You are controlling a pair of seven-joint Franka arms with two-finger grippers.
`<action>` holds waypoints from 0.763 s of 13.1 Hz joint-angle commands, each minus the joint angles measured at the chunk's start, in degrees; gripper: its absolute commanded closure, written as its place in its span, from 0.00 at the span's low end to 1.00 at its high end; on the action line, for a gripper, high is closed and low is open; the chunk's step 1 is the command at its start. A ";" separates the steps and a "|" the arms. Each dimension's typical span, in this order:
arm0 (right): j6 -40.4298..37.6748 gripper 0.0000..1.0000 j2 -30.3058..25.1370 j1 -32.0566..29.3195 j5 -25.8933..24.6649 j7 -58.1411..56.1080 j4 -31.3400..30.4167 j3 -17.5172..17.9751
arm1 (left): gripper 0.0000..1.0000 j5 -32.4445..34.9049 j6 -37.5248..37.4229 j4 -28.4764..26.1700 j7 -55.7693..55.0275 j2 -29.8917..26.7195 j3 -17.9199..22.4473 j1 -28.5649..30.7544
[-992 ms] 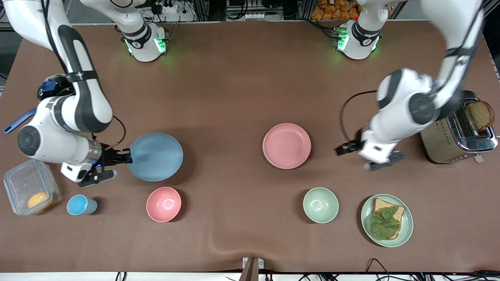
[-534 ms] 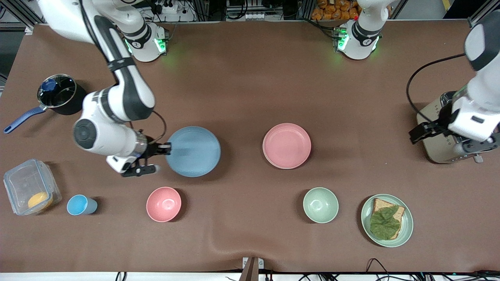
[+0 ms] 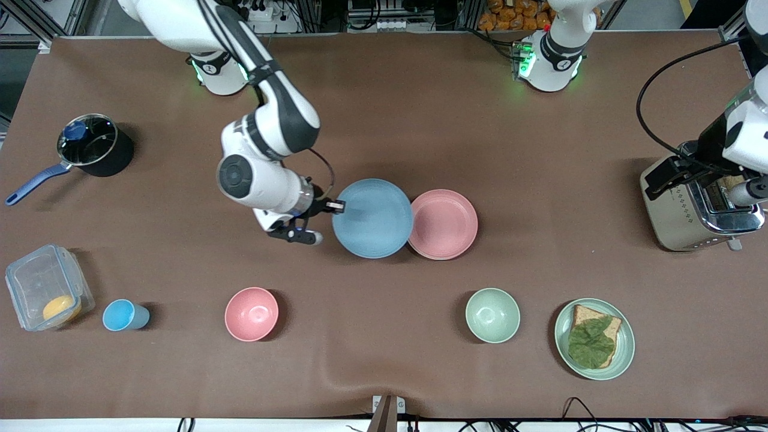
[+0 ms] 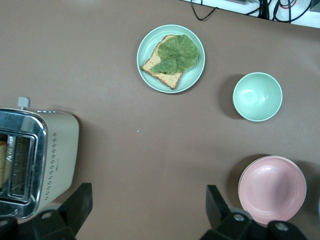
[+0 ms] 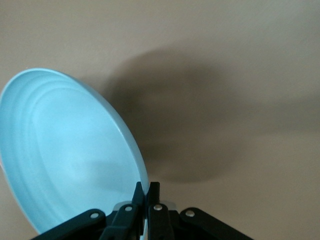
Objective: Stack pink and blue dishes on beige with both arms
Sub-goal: 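Carry the blue plate onto the pink plate with the right gripper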
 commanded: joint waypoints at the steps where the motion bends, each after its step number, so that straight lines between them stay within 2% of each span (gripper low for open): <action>1: 2.81 1.00 4.81 4.98 1.76 9.61 6.21 -0.81 | 0.00 -1.82 -4.12 0.14 6.39 -1.40 9.51 -7.34; 3: 5.97 1.00 9.29 8.24 1.67 14.47 10.62 -0.81 | 0.00 -2.00 -4.22 0.14 6.85 -2.71 10.32 -7.97; 5: 9.84 1.00 10.72 10.27 1.76 17.20 11.07 -0.81 | 0.00 -1.65 -4.31 0.05 6.85 -3.42 9.80 -7.62; 7: 10.55 1.00 11.60 10.80 1.67 18.00 11.16 -0.81 | 0.00 -2.08 -4.31 -0.21 7.29 -3.95 9.80 -7.27; 8: 10.47 0.95 11.86 10.80 1.67 17.92 11.42 -0.81 | 0.00 -2.09 -4.31 -0.21 7.12 -4.04 9.54 -7.53; 9: 10.47 0.33 11.95 10.80 1.67 18.09 11.60 -0.81 | 0.00 -2.09 -4.31 -0.13 6.59 -4.04 9.01 -7.71; 10: 10.56 0.00 11.87 11.15 1.41 18.00 11.60 -0.81 | 0.00 -2.17 -4.40 -0.13 6.59 -4.13 8.40 -7.54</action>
